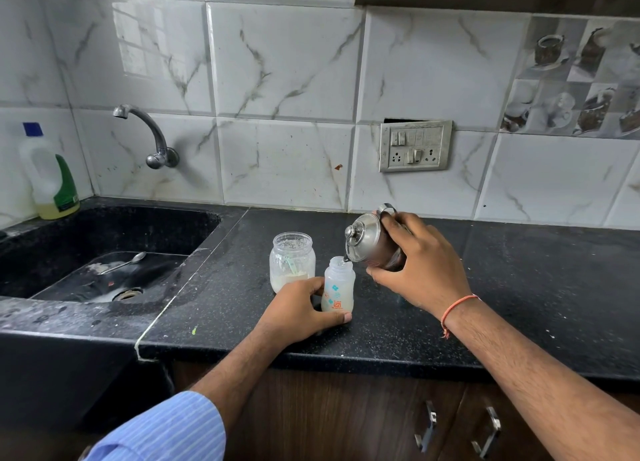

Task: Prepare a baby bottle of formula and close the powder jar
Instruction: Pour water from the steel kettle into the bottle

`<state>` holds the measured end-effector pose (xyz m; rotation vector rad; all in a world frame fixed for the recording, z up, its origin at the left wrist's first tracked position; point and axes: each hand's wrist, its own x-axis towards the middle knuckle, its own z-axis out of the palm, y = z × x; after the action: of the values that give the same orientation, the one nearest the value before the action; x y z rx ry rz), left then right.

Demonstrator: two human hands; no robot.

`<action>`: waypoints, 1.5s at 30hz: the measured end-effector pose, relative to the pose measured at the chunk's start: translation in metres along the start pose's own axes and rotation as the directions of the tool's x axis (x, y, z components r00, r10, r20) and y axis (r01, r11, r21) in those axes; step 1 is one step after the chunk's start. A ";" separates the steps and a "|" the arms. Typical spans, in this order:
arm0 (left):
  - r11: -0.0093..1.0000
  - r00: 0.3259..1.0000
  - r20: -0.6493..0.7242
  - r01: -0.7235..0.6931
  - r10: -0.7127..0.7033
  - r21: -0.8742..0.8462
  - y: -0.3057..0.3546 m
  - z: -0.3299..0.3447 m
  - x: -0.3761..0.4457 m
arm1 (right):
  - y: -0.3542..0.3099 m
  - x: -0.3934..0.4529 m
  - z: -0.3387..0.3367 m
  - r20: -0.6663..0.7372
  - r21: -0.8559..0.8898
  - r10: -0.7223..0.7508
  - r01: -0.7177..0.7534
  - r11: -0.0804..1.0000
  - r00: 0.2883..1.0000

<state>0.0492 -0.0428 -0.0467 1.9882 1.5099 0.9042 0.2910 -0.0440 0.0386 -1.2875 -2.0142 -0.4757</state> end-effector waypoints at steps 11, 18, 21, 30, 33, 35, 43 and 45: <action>1.000 1.000 0.005 -0.011 0.011 -0.013 0.003 -0.001 -0.003 | -0.001 0.000 -0.001 -0.002 -0.011 -0.007 0.006 1.000 1.000; 1.000 1.000 0.009 -0.019 0.019 -0.022 0.008 -0.003 -0.005 | -0.001 0.000 -0.003 0.008 -0.030 -0.007 0.007 1.000 1.000; 1.000 1.000 0.011 -0.016 0.016 -0.019 0.010 -0.004 -0.006 | -0.001 0.000 -0.003 0.007 -0.031 -0.008 0.008 0.999 1.000; 1.000 1.000 0.016 -0.009 0.010 -0.017 0.012 -0.005 -0.007 | -0.002 0.000 -0.004 0.001 -0.030 -0.013 0.013 0.999 1.000; 1.000 1.000 0.019 -0.005 0.005 -0.013 0.012 -0.005 -0.007 | -0.002 0.000 -0.004 0.000 -0.027 -0.013 0.013 1.000 1.000; 1.000 1.000 0.019 -0.005 0.005 -0.014 0.012 -0.006 -0.008 | -0.002 0.000 -0.004 0.000 -0.027 -0.013 0.013 1.000 1.000; 1.000 1.000 0.006 -0.003 0.003 -0.027 0.012 -0.005 -0.008 | -0.001 0.000 -0.002 -0.002 -0.019 -0.009 0.009 1.000 1.000; 0.999 1.000 0.000 -0.003 0.003 -0.032 0.012 -0.004 -0.008 | -0.001 0.000 -0.002 -0.003 -0.019 -0.008 0.008 1.000 1.000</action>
<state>0.0524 -0.0534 -0.0370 1.9681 1.4839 0.9237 0.2907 -0.0458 0.0401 -1.2901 -2.0174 -0.5009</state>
